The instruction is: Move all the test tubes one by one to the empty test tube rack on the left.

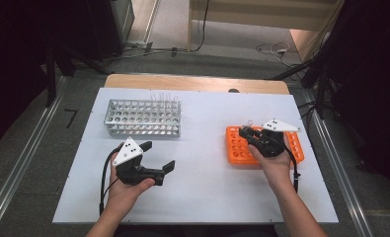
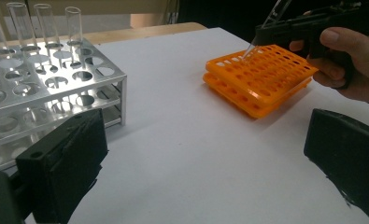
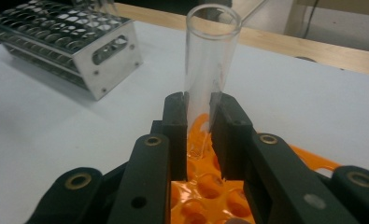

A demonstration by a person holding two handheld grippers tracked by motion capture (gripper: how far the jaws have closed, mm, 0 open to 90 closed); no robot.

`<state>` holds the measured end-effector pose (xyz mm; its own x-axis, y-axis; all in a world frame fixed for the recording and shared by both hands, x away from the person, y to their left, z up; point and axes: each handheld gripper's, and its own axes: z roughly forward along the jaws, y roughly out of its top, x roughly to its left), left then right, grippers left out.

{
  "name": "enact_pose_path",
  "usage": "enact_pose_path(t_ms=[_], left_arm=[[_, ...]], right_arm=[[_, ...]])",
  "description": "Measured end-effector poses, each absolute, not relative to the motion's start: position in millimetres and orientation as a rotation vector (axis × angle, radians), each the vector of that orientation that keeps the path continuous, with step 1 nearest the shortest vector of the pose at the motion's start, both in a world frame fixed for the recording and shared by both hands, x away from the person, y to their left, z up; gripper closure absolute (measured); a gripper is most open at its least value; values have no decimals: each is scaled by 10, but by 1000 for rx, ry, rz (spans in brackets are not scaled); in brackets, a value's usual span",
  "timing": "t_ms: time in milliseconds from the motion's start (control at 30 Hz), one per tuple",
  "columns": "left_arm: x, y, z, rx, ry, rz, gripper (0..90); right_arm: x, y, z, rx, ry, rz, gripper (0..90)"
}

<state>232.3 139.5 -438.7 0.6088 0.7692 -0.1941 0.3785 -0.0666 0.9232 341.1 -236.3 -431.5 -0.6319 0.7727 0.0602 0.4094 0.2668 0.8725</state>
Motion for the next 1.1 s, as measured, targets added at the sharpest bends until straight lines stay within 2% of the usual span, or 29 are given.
enact_pose_path(t_ms=[567, 767, 933, 1100], left_arm=[[2307, 1362, -4277, 1651, 929, 424, 1], [2300, 1303, -4239, 1651, 897, 416, 26], [2288, 1248, -4209, 1652, 866, 397, 64], [2280, 1170, -4166, 1653, 827, 368, 170]], right_arm=[[3130, -1946, -4251, 897, 2331, 1442, 739], [3020, -1806, -4234, 833, 2378, 1478, 739], [2923, -1677, -4228, 776, 2423, 1496, 739], [2821, -1532, -4252, 716, 2473, 1491, 739]])
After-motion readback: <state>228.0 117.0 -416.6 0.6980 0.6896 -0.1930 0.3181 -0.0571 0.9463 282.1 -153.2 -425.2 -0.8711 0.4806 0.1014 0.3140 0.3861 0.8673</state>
